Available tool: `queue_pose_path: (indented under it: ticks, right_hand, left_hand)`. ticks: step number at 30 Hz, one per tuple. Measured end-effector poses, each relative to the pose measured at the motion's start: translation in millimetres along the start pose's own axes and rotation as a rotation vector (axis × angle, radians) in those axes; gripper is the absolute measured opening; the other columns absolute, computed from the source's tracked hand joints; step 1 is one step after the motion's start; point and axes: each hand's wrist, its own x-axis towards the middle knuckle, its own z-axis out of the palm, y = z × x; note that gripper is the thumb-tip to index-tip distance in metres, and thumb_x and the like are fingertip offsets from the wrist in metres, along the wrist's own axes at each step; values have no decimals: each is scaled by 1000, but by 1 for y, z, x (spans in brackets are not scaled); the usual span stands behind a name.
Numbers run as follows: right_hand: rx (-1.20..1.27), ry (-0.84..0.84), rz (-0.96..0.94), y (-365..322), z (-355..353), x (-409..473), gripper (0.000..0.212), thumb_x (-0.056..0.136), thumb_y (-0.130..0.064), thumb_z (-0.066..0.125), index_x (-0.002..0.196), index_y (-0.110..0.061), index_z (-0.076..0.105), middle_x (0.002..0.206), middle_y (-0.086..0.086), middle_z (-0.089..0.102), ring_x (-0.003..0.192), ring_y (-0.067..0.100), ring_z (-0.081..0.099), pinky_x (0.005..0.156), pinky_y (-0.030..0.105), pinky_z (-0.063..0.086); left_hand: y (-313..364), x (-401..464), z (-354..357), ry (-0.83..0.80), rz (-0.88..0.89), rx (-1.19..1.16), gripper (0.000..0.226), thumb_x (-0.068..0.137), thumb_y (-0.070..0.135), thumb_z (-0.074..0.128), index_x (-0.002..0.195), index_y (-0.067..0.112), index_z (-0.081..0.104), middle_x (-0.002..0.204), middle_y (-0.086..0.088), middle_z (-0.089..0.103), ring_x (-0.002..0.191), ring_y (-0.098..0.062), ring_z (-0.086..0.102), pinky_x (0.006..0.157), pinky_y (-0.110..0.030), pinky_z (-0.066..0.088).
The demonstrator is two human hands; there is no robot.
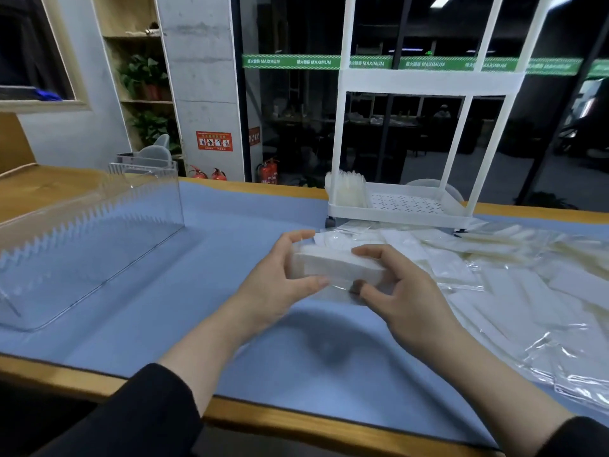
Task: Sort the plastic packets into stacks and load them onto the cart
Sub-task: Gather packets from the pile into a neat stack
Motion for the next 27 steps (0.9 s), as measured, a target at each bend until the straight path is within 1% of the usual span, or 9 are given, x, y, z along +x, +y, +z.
queue_pose_path:
  ticks: [3,5,7,10,14,17,20,23,27]
  right_hand:
    - [-17,-74,71,-10,-13,13,39,87,-19,75,115,-42,61,90,-14,67,68,1,59,60,16,47]
    - [-12,-135,118,-15,-26,27,32,84,-24,79,112,-34,66,98,-9,72,76,7,66,74,29,56]
    - [-77,-233,133,-19,-45,43,28,82,-36,81,108,-32,70,96,-9,74,85,15,69,82,38,56]
    - [-259,-438,140,-27,-65,68,24,82,-49,77,101,-36,72,90,-11,73,84,22,66,73,37,52]
    - [-413,-433,116,-22,-72,105,20,86,-40,73,84,-22,66,80,0,66,70,17,56,65,33,43]
    - [-464,-351,193,-12,-84,134,27,85,-42,74,77,-18,64,65,-4,52,61,11,44,60,30,34]
    - [-539,-195,250,6,-101,171,37,84,-36,73,72,-6,55,64,2,44,58,16,37,57,31,30]
    - [-576,-33,346,32,-112,215,26,82,-26,68,70,-12,49,70,7,39,61,19,32,58,31,24]
    - [-629,17,482,67,-108,271,30,82,-24,64,77,2,50,73,8,41,63,22,35,54,28,24]
  left_hand:
    - [8,19,-5,-7,-8,7,37,90,2,73,117,24,62,96,5,72,91,-11,67,76,-26,56]
    - [12,31,-6,-62,2,33,33,89,1,73,116,19,63,96,0,74,92,-12,68,81,-30,55]
    - [18,43,-3,-130,26,64,34,89,0,73,116,17,62,92,5,73,88,-8,68,77,-23,55]
    - [26,65,4,-222,54,123,35,90,-2,72,116,18,60,84,17,71,83,-2,67,73,-15,50]
    - [32,102,13,-267,94,162,41,89,14,78,119,35,60,102,9,73,97,-7,68,85,-23,51]
    - [30,132,13,-81,159,120,52,81,51,80,126,46,55,125,13,64,112,3,60,86,-14,49]
    - [9,162,3,289,198,-32,47,81,76,58,115,44,60,113,16,71,107,-3,65,88,-26,51]
    - [-32,199,-2,433,108,-28,38,97,62,50,121,35,61,115,14,68,113,-13,64,87,-28,49]
    - [-73,245,2,389,-23,20,43,103,56,40,135,30,54,131,7,62,125,-18,57,101,-36,46]
